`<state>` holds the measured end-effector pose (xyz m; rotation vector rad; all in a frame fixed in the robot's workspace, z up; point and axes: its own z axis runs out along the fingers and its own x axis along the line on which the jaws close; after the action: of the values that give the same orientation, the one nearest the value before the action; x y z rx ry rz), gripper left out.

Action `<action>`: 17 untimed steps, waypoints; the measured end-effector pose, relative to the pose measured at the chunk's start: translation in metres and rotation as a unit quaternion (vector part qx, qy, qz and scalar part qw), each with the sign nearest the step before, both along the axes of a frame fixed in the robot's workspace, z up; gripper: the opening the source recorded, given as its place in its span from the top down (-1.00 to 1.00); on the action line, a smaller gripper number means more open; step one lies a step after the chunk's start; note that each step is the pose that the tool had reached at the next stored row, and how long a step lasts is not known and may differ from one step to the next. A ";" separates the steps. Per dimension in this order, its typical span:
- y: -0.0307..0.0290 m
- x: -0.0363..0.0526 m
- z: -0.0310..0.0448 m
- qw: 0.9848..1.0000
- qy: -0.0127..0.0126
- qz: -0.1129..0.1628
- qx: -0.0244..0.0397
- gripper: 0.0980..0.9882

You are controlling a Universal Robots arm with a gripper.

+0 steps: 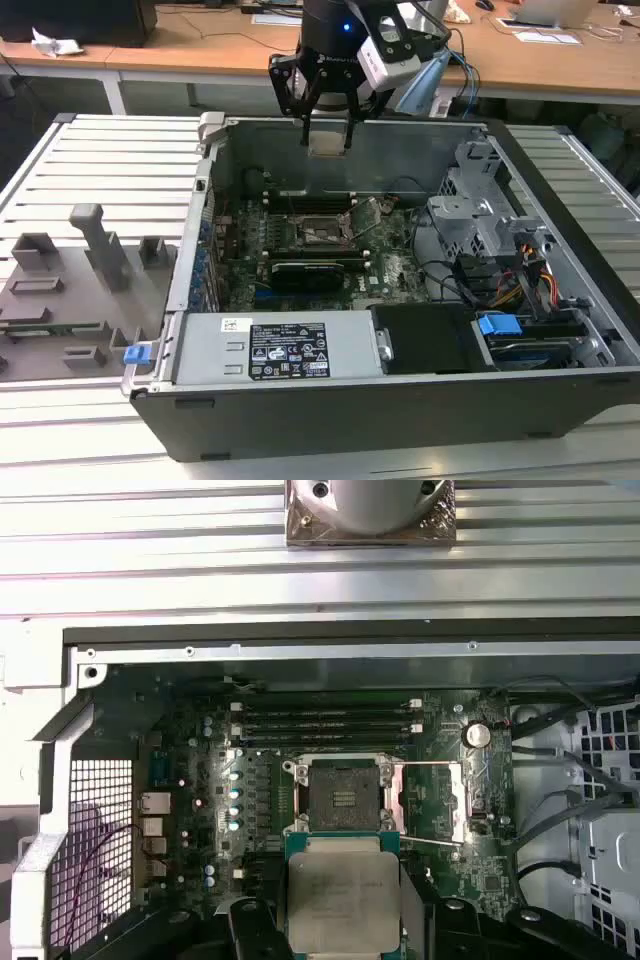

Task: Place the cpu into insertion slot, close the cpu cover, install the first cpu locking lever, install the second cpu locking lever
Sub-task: 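Place the cpu into insertion slot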

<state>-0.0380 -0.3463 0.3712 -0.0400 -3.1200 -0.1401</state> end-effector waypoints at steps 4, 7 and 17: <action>-0.0027 0.0000 -0.0001 1.000 0.000 -0.002 0.000 0.00; -0.0027 0.0001 -0.0003 1.000 0.000 -0.018 0.000 0.00; -0.0027 0.0000 -0.0009 0.998 0.000 -0.059 0.000 0.00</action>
<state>-0.0380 -0.3490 0.3702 -0.2256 -3.1174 -0.1415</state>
